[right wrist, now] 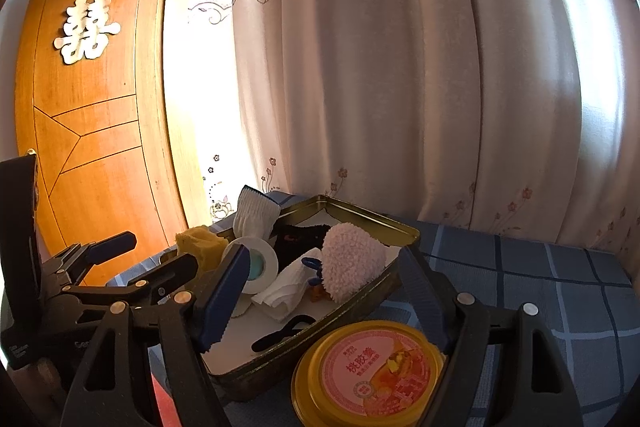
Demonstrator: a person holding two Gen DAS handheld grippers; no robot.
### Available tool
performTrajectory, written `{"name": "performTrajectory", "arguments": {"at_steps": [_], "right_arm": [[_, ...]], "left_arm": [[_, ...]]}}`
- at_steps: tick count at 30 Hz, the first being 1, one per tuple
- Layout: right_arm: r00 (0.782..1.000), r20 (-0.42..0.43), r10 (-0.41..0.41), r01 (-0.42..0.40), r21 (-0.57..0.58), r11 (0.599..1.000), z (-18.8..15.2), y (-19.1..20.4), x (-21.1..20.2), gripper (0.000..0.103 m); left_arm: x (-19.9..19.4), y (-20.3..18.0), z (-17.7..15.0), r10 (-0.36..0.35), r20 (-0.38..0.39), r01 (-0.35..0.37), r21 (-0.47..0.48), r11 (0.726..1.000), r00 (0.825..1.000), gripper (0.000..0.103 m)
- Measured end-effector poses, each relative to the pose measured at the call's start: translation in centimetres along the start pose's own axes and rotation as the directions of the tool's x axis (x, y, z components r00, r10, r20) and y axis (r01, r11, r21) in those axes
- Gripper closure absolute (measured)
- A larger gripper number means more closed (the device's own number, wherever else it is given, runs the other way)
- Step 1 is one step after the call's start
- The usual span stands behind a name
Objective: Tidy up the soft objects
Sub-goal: 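Withdraw both open tools from the tray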
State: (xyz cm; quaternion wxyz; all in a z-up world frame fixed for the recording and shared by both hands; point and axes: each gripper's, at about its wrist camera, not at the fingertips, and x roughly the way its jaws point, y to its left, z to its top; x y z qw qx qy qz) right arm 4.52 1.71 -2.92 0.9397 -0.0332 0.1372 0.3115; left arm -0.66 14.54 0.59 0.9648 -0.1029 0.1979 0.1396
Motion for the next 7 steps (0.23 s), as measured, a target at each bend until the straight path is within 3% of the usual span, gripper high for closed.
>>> {"name": "performTrajectory", "arguments": {"at_steps": [7], "right_arm": [[1.0, -0.001, 0.001, -0.001, 0.001, 1.0, 0.06, 0.17, -0.12, 0.025]], "left_arm": [[-0.17, -0.06, 0.0, -0.001, 0.011, 0.001, 0.003, 1.0, 1.0, 0.001]]}}
